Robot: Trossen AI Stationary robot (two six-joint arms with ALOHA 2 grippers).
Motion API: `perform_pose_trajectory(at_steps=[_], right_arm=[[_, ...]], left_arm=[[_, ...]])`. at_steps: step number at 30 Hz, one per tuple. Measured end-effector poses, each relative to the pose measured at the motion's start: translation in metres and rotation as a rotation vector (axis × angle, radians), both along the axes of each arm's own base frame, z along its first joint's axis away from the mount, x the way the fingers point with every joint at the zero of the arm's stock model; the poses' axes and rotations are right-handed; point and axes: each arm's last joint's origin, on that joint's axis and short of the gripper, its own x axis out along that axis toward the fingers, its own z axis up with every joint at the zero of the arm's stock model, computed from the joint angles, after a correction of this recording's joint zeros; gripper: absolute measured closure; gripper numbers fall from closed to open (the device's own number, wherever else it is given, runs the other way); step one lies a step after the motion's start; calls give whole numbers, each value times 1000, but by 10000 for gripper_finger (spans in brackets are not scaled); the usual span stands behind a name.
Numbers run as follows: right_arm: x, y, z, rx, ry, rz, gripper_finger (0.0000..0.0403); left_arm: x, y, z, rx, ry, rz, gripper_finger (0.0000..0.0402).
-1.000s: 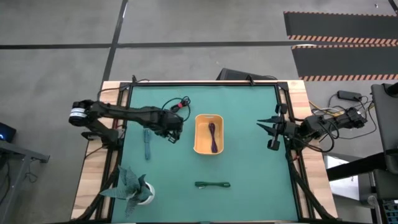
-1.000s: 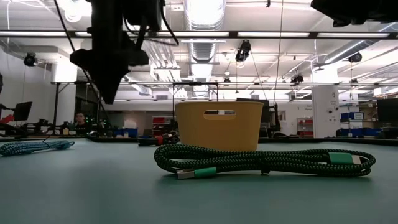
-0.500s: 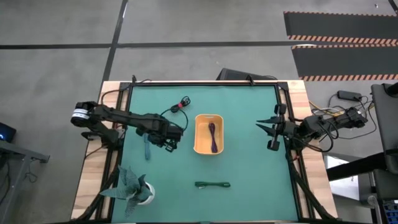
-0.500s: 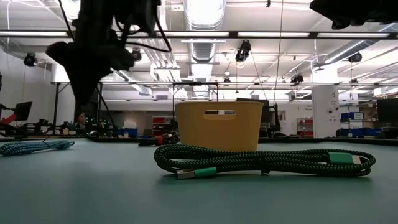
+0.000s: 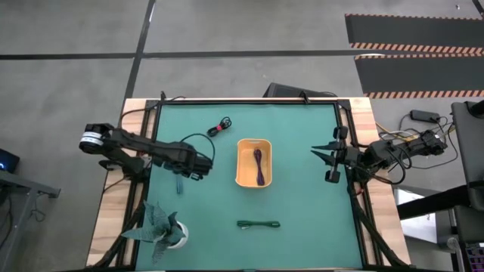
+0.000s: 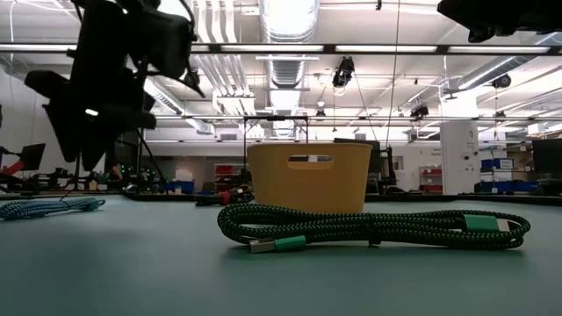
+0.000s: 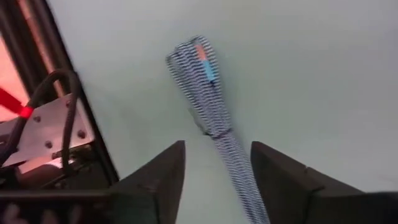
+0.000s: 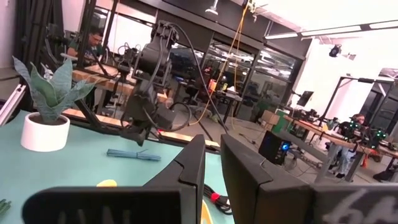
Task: Pick and place USB-C Cables
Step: Put the light blue charger cable into the yellow bin
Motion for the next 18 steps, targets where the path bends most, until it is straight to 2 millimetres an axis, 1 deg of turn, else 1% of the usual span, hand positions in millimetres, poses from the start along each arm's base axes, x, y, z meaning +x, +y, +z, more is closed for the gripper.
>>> perform_pose_trajectory(at_steps=[2, 5, 13, 18], right_arm=[[0, 0, 0, 0, 0, 0, 360], [0, 0, 0, 0, -1, 0, 360], [0, 0, 0, -2, 0, -1, 360], [0, 0, 0, -2, 0, -1, 360]], left_arm=[[-3, 0, -4, 4, 15, 9, 214], [-6, 1, -7, 29, 26, 9, 202], [-8, 2, -19, 45, 11, 13, 199], [-10, 2, -23, 70, -3, 55, 199]])
